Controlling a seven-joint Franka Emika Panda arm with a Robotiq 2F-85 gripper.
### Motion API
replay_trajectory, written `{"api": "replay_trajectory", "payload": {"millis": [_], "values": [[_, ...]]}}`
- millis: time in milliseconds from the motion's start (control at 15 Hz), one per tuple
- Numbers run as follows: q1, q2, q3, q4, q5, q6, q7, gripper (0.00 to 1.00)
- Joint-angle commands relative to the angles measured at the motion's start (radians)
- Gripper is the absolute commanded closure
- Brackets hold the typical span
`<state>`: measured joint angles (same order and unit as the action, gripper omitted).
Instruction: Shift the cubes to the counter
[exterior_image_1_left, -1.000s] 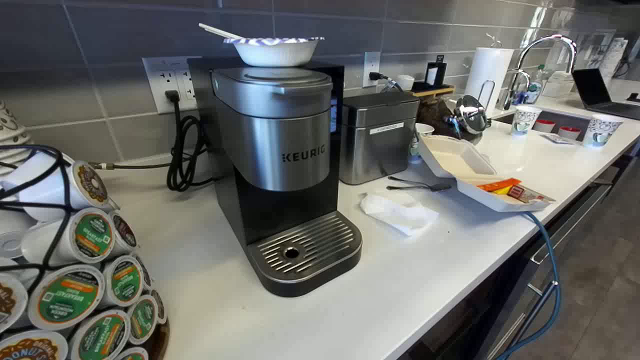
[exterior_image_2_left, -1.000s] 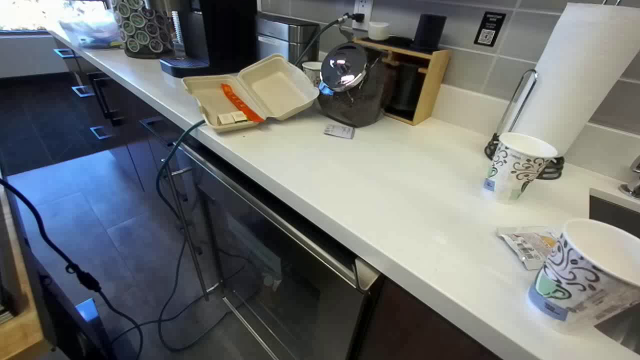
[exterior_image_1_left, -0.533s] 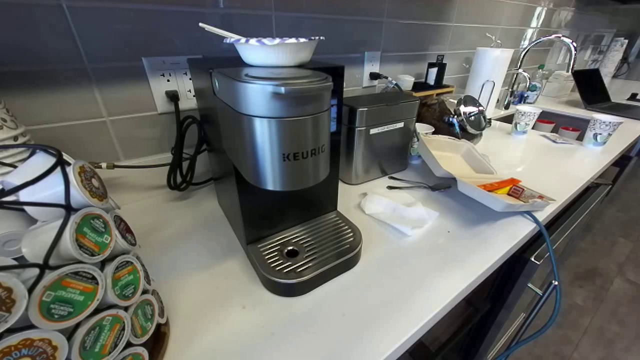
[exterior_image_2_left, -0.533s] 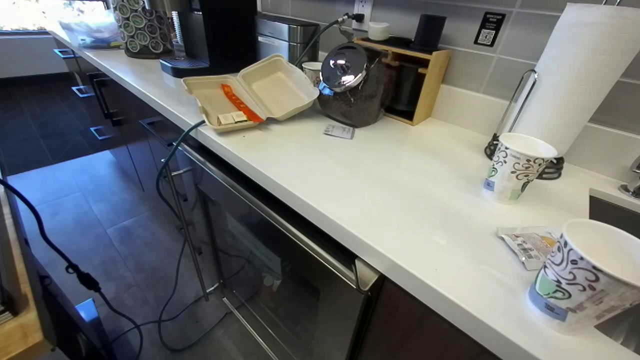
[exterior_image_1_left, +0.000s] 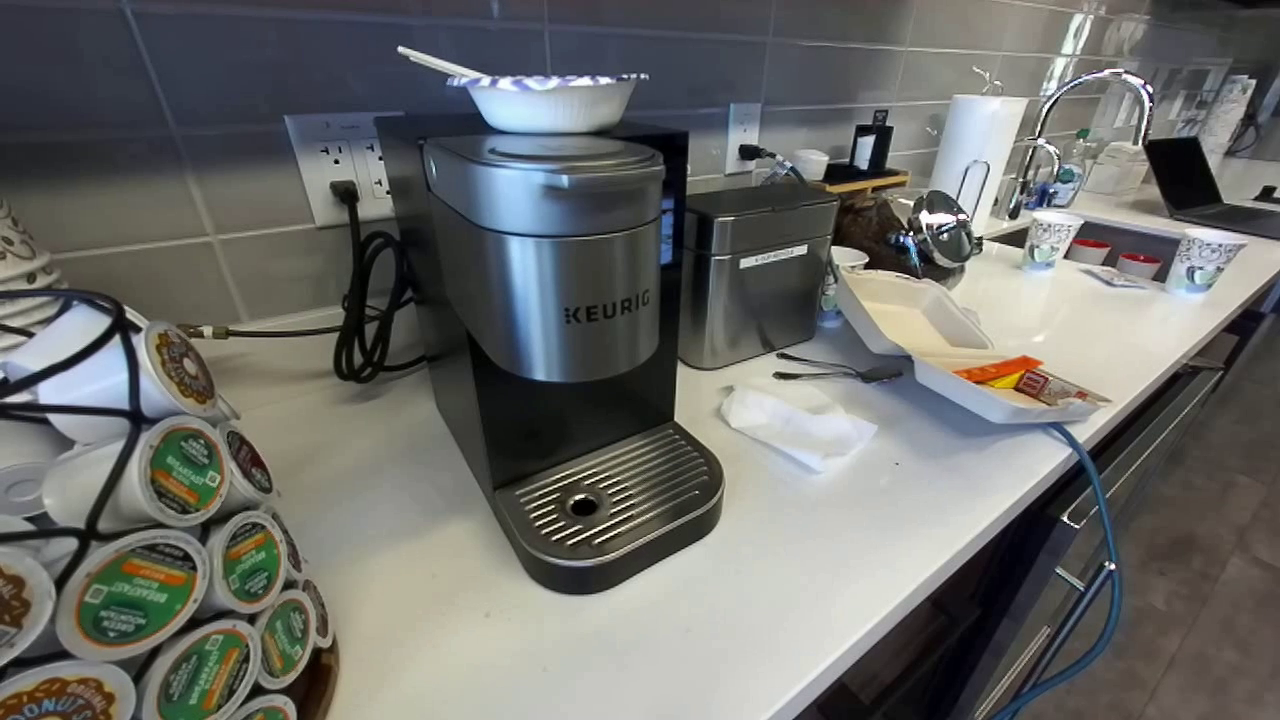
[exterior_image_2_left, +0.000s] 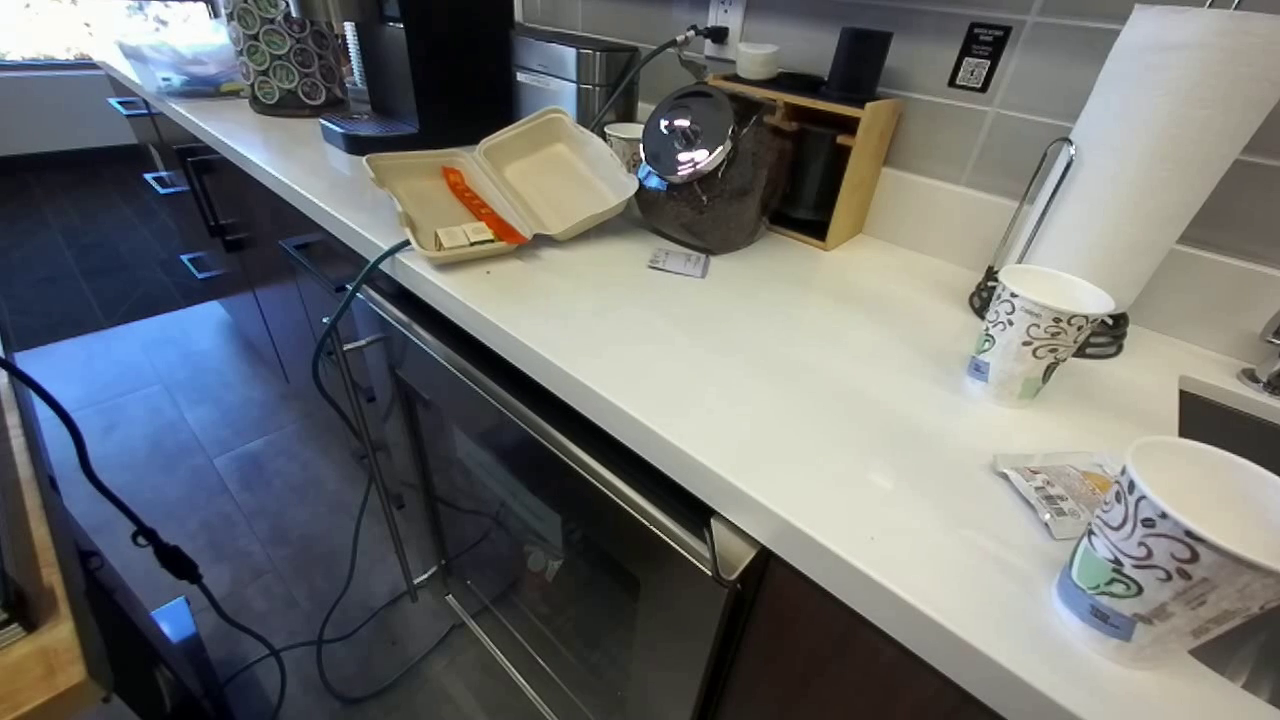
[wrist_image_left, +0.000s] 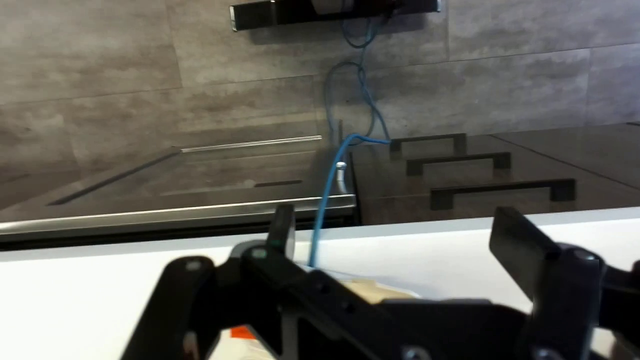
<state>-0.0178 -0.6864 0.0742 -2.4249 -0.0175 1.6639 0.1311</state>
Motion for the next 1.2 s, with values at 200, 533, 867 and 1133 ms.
{"api": "replay_trajectory", "payload": {"millis": [200, 533, 867, 1133], "values": [[-0.088, 0.194, -0.045, 0.028, -0.199, 0.07, 0.019, 0.0], [-0.067, 0.133, -0.048, 0.002, -0.181, 0.048, 0.006, 0.0], [-0.087, 0.238, -0.097, 0.008, -0.179, 0.272, 0.004, 0.0], [-0.087, 0.429, -0.16, 0.044, -0.108, 0.489, -0.035, 0.0]]}}
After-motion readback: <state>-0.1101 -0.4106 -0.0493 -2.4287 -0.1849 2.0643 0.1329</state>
